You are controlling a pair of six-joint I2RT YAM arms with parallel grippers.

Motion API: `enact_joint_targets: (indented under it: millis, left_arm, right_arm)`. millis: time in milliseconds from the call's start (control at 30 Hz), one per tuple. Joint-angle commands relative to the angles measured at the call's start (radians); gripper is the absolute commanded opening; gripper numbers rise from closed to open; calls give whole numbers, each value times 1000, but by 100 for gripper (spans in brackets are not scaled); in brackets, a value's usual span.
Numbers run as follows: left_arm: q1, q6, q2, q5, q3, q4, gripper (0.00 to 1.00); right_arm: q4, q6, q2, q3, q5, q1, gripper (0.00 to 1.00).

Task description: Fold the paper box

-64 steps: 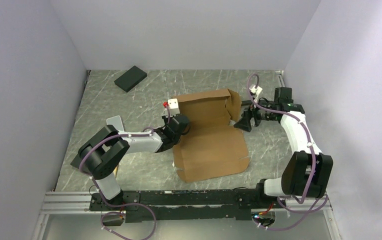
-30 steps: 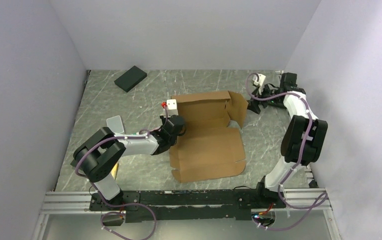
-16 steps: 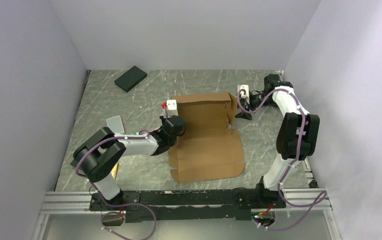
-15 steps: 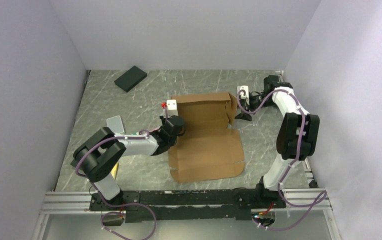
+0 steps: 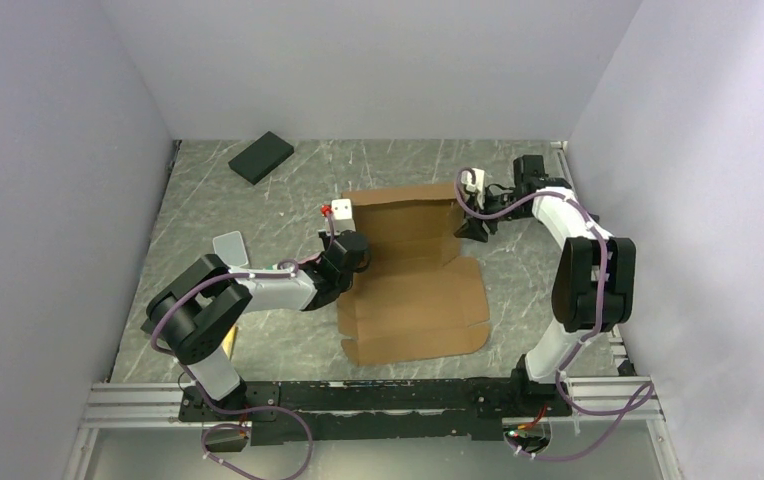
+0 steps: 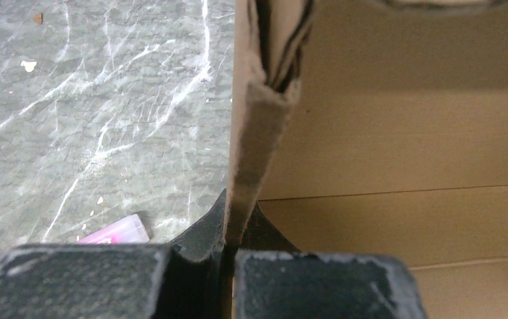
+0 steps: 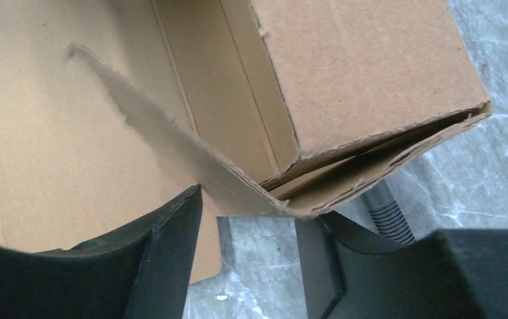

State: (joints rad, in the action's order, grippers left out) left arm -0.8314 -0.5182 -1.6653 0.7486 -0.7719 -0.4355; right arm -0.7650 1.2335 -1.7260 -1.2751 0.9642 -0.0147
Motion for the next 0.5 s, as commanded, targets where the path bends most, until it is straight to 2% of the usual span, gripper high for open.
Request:
enact_joint_targets:
  millis: [0, 100, 200, 300, 333, 467]
  left_arm:
    - [2, -26, 42, -4, -4, -34, 0]
    - [2, -39, 46, -6, 2, -35, 0]
    - [1, -61, 53, -7, 11, -27, 0]
    - [1, -88, 59, -13, 17, -19, 0]
    - [1, -99, 61, -17, 17, -10, 0]
    - [-6, -128, 73, -31, 24, -3, 0]
  right_arm:
    - [190, -190, 44, 43, -32, 41, 52]
    - [368, -349, 83, 120, -103, 65, 49]
    - [586, -536, 137, 223, -180, 67, 59]
    - [737, -686, 166, 293, -226, 68, 63]
    - [788, -758, 171, 311, -246, 68, 63]
    - [904, -856, 173, 361, -270, 70, 59]
